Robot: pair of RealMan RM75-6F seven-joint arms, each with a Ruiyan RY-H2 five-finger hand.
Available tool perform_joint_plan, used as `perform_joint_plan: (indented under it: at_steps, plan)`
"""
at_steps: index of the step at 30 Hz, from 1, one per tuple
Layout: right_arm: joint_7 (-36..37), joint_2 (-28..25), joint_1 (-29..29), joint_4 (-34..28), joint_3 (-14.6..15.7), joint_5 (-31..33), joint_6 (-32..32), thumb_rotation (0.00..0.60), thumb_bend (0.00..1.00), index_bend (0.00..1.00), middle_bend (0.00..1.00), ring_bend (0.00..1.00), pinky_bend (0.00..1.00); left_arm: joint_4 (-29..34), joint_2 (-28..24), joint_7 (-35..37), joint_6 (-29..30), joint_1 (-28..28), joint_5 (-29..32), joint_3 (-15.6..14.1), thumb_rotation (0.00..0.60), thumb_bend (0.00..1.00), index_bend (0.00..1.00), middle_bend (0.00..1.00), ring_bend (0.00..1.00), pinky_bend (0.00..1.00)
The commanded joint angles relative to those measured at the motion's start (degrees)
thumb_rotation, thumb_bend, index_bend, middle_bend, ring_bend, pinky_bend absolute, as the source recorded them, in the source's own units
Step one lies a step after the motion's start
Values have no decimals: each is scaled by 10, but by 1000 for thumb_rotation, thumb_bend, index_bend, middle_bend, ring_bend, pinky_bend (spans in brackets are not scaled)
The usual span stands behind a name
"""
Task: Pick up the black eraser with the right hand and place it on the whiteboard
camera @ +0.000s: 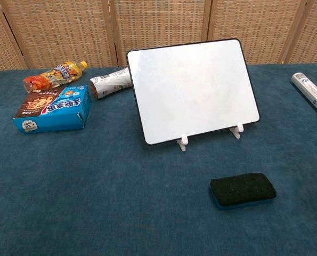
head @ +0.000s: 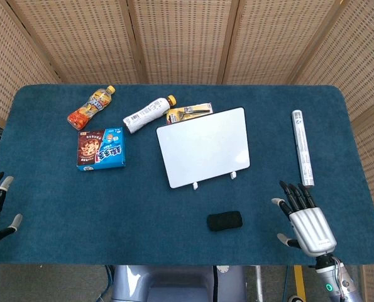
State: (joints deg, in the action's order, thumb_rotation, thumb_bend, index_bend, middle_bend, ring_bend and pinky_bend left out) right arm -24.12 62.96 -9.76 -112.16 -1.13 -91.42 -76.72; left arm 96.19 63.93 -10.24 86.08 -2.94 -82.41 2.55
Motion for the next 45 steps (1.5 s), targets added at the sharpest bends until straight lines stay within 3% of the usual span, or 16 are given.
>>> perform_joint_plan:
  at_steps: [1, 12, 27, 35, 45]
  plan:
    - [-39, 3, -18, -27, -3, 25, 32, 600, 53, 273, 0, 0, 0, 0, 0, 0, 0, 0, 0, 0, 600, 324, 0, 0, 0, 0]
    - [-124, 86, -58, -43, -9, 77, 92, 600, 53, 284, 0, 0, 0, -1, 1, 1, -1, -1, 2, 1, 600, 324, 0, 0, 0, 0]
    - [-191, 165, -90, -47, -15, 143, 105, 600, 53, 294, 0, 0, 0, 1, 0, -1, -4, -1, 6, 2, 600, 323, 0, 0, 0, 0]
    - [-194, 196, -111, -19, -28, 167, 109, 600, 53, 294, 0, 0, 0, 1, 0, -1, -4, -1, 7, 2, 600, 323, 0, 0, 0, 0]
    - [-114, 196, -119, 43, -17, 134, 114, 600, 101, 304, 0, 0, 0, 1, 2, -5, -6, -1, 9, 2, 600, 324, 0, 0, 0, 0]
